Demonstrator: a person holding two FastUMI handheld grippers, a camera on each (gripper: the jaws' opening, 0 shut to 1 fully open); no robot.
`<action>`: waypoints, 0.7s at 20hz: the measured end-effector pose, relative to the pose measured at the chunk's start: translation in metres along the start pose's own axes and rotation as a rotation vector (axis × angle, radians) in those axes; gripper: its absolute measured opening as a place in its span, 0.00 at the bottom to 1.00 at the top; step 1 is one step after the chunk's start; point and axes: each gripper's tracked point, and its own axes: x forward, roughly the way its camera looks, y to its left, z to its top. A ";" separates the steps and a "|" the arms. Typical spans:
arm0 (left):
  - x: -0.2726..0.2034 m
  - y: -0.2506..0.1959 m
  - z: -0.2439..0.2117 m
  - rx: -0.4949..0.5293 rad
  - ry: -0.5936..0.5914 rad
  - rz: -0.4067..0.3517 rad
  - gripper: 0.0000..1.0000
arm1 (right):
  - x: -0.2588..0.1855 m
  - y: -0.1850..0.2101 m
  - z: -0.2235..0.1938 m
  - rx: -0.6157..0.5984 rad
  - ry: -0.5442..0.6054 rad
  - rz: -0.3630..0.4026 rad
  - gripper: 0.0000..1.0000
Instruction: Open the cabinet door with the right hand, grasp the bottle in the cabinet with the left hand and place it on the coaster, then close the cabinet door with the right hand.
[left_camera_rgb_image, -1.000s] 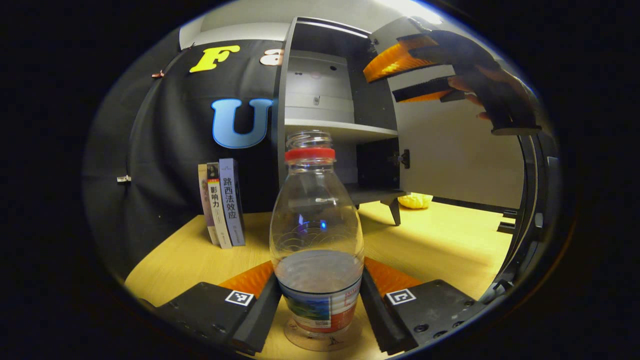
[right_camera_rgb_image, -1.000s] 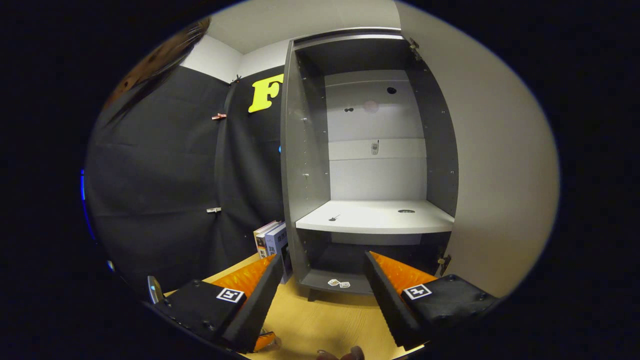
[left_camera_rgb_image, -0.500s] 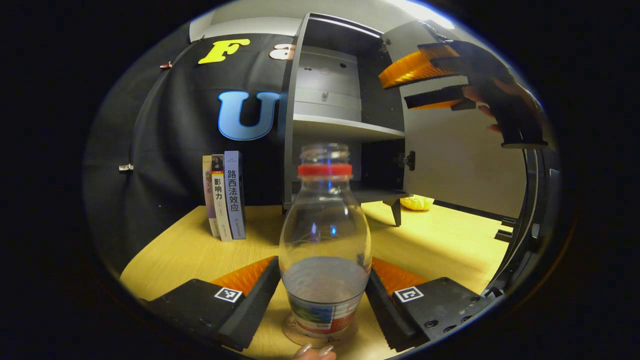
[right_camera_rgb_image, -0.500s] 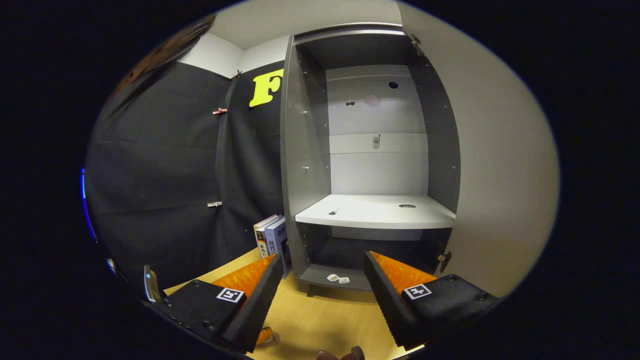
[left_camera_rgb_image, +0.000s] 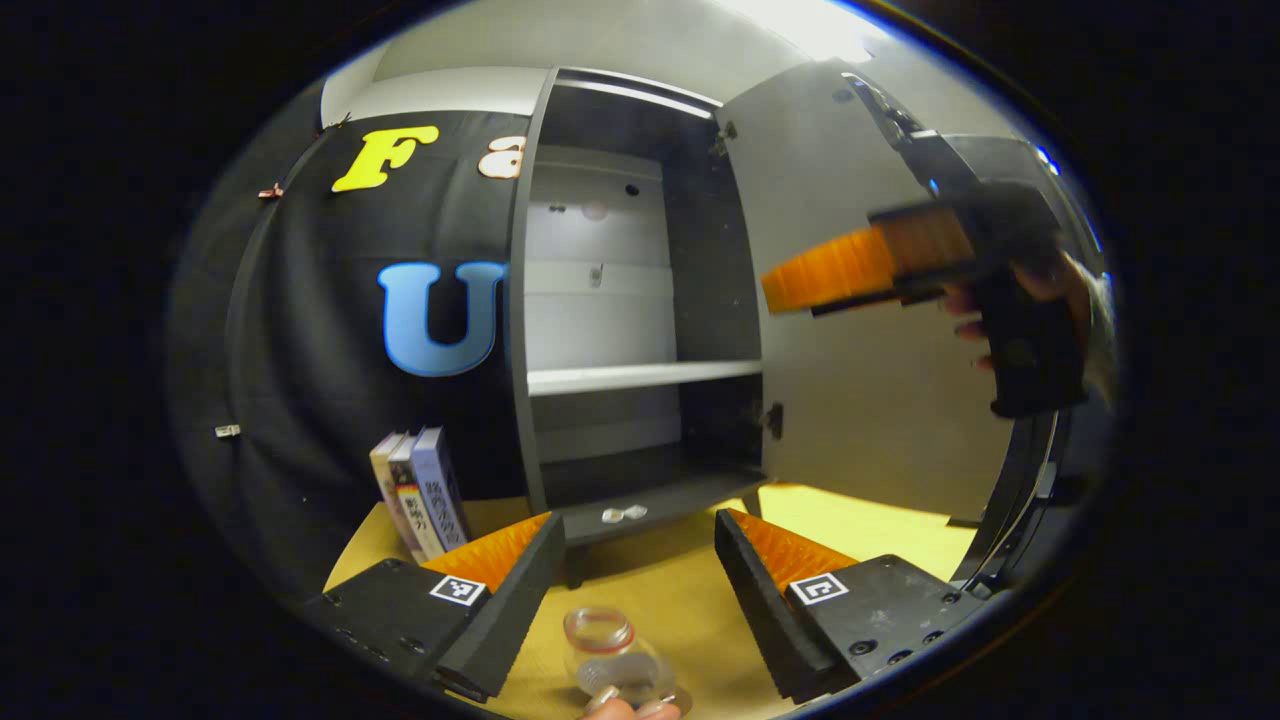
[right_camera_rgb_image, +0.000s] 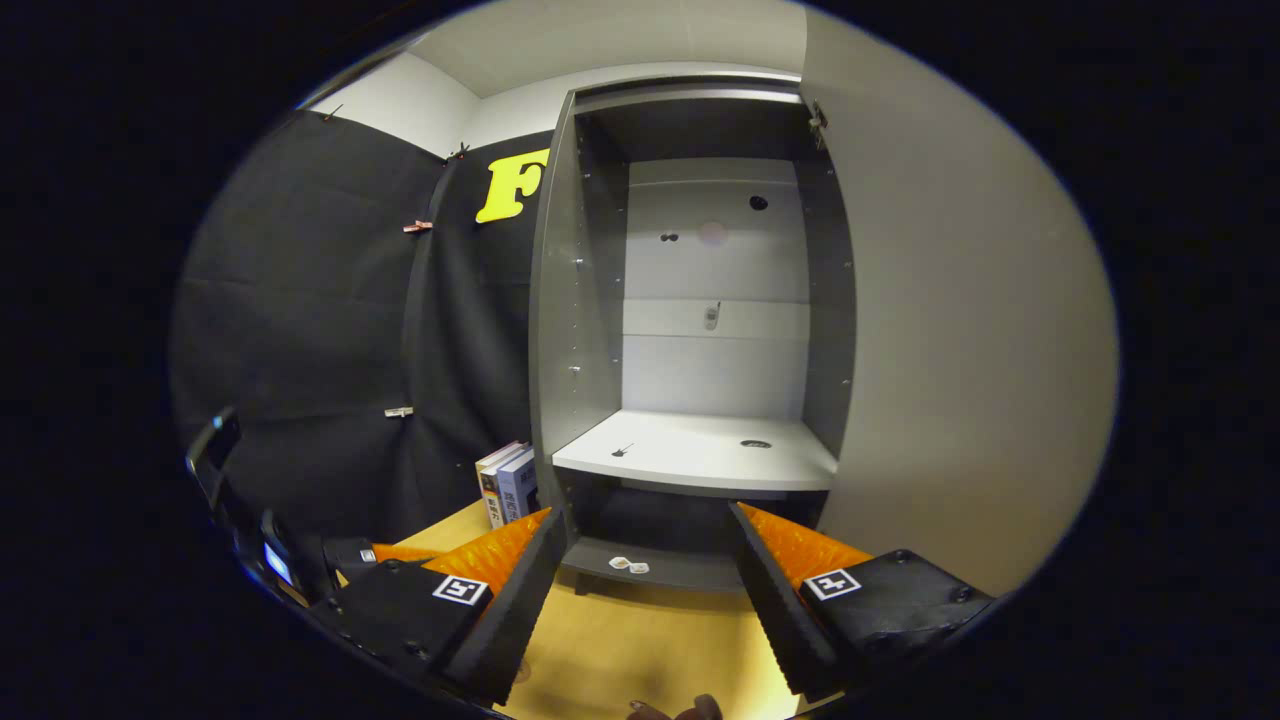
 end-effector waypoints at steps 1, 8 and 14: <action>0.003 -0.004 0.019 -0.014 -0.004 -0.030 0.95 | -0.012 -0.003 0.009 0.003 -0.006 -0.012 0.99; 0.018 -0.042 0.115 -0.066 -0.034 -0.266 0.93 | -0.114 -0.033 0.020 -0.104 0.017 -0.154 0.98; 0.041 -0.087 0.136 -0.078 -0.026 -0.382 0.96 | -0.192 -0.059 0.022 -0.066 0.057 -0.291 0.98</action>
